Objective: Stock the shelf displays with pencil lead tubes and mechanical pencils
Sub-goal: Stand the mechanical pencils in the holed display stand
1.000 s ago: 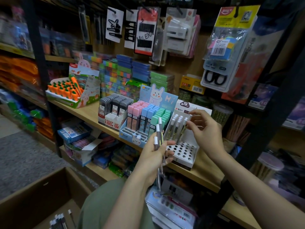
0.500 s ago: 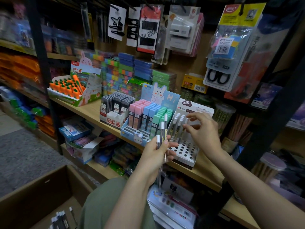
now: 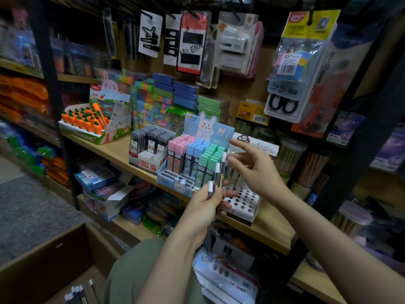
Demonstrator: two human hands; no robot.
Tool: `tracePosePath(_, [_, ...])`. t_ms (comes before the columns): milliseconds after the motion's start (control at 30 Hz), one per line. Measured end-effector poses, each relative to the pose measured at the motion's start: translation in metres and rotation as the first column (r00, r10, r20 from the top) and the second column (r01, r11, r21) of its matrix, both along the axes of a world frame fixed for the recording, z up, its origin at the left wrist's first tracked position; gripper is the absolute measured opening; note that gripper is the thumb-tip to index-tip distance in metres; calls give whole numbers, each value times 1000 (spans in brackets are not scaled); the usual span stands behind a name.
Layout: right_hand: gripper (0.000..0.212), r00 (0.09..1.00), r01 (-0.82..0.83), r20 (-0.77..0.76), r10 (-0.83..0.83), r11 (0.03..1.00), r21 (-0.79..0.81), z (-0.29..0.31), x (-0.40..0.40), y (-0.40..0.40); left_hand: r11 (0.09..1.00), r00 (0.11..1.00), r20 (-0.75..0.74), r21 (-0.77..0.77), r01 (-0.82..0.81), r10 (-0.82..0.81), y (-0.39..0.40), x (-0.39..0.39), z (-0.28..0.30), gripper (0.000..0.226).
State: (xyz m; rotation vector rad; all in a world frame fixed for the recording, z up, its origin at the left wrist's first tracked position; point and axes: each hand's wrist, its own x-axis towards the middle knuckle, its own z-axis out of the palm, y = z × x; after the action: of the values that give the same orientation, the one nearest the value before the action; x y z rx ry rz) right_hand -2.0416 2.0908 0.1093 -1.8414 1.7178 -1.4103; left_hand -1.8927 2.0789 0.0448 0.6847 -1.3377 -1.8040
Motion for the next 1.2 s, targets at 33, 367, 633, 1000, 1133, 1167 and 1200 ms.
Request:
tracePosePath(33, [40, 999, -35, 28, 35, 999, 10, 0, 2, 0, 1000, 1000, 1, 0, 9, -9, 0, 0, 0, 20])
tracePosePath(367, [25, 987, 138, 123, -107, 950, -281, 12, -30, 11, 982, 983, 2, 41, -185, 185, -7, 8, -7, 23])
tracePosePath(633, [21, 979, 198, 29, -201, 917, -347, -19, -26, 11, 992, 992, 68, 62, -109, 105, -9, 3, -11, 38])
tracePosePath(1000, [21, 979, 194, 2, -203, 936, -292, -26, -25, 13, 990, 995, -68, 129, -58, 68, -3, 6, -4, 25])
tracePosePath(1133, [22, 970, 219, -51, -239, 944, -248, -27, -24, 7, 990, 994, -98, 135, -39, 53, -1, 6, -3, 27])
tracePosePath(1167, [23, 964, 227, -85, -254, 942, -246, -29, -24, 5, 990, 993, -103, 137, -44, 59, -2, 5, -2, 27])
tracePosePath(1200, [24, 956, 238, -112, -272, 939, -248, -30, -24, 4, 990, 993, -103, 133, -48, 62, -2, 5, -2, 27])
